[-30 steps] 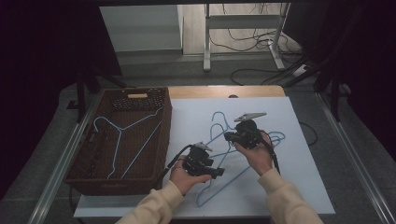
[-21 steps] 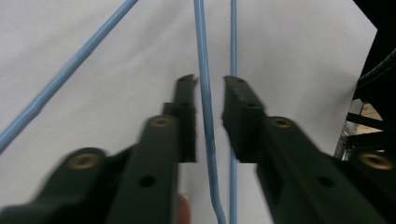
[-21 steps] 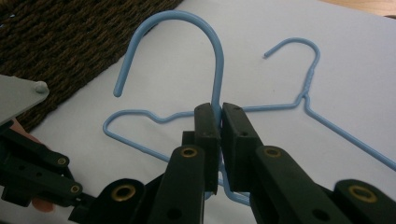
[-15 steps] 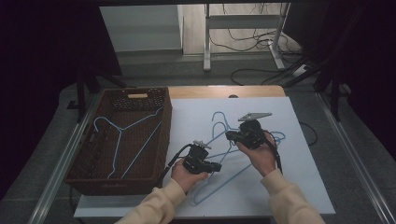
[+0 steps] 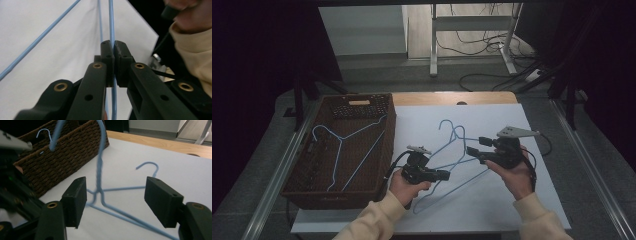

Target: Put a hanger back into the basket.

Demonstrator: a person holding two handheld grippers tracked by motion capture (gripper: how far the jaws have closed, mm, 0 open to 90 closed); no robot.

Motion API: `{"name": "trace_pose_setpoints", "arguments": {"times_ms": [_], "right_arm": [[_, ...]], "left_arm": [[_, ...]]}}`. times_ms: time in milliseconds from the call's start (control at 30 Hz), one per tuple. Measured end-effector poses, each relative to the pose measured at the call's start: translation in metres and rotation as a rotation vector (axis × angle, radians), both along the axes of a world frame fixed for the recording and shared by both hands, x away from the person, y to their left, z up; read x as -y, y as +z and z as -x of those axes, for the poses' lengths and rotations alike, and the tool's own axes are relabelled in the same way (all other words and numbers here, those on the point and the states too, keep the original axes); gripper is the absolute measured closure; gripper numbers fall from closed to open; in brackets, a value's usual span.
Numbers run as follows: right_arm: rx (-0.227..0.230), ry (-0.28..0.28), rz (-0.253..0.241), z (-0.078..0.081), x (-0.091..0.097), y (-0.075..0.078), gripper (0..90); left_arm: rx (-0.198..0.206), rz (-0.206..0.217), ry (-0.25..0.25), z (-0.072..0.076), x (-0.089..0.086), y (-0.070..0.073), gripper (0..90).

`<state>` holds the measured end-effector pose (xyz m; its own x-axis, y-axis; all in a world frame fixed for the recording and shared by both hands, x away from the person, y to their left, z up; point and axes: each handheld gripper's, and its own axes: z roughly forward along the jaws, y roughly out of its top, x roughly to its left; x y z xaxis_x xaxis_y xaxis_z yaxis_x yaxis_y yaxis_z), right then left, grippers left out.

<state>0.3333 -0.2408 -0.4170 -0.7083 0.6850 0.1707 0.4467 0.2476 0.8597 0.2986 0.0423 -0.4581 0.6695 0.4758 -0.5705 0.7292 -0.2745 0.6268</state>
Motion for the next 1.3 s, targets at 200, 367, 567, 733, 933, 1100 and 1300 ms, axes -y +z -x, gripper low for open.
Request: {"name": "trace_pose_setpoints", "arguments": {"times_ms": [200, 367, 567, 733, 933, 1100, 1300], "right_arm": [[0.014, -0.015, -0.021, 0.019, 0.025, -0.008, 30.8], [0.035, -0.023, -0.039, 0.028, 0.037, -0.007, 30.6], [0.039, -0.024, -0.037, 0.031, 0.042, -0.009, 30.4], [0.026, -0.029, -0.023, 0.030, 0.044, -0.014, 30.2], [0.016, -0.028, -0.006, 0.028, 0.042, -0.017, 30.1], [0.010, -0.029, 0.005, 0.026, 0.042, -0.020, 30.0], [-0.001, -0.034, 0.016, 0.025, 0.041, -0.022, 30.0]], "left_arm": [[0.034, 0.015, -0.012, 0.004, -0.008, 0.017, 86.4], [0.052, 0.026, -0.006, 0.005, -0.016, 0.027, 86.4], [0.074, 0.048, 0.025, 0.004, -0.035, 0.042, 86.4], [0.097, 0.078, 0.058, 0.004, -0.057, 0.053, 86.4], [0.130, 0.100, 0.086, 0.008, -0.088, 0.065, 86.4], [0.173, 0.142, 0.127, 0.014, -0.120, 0.075, 86.4], [0.200, 0.185, 0.200, 0.018, -0.162, 0.085, 86.4]]}}
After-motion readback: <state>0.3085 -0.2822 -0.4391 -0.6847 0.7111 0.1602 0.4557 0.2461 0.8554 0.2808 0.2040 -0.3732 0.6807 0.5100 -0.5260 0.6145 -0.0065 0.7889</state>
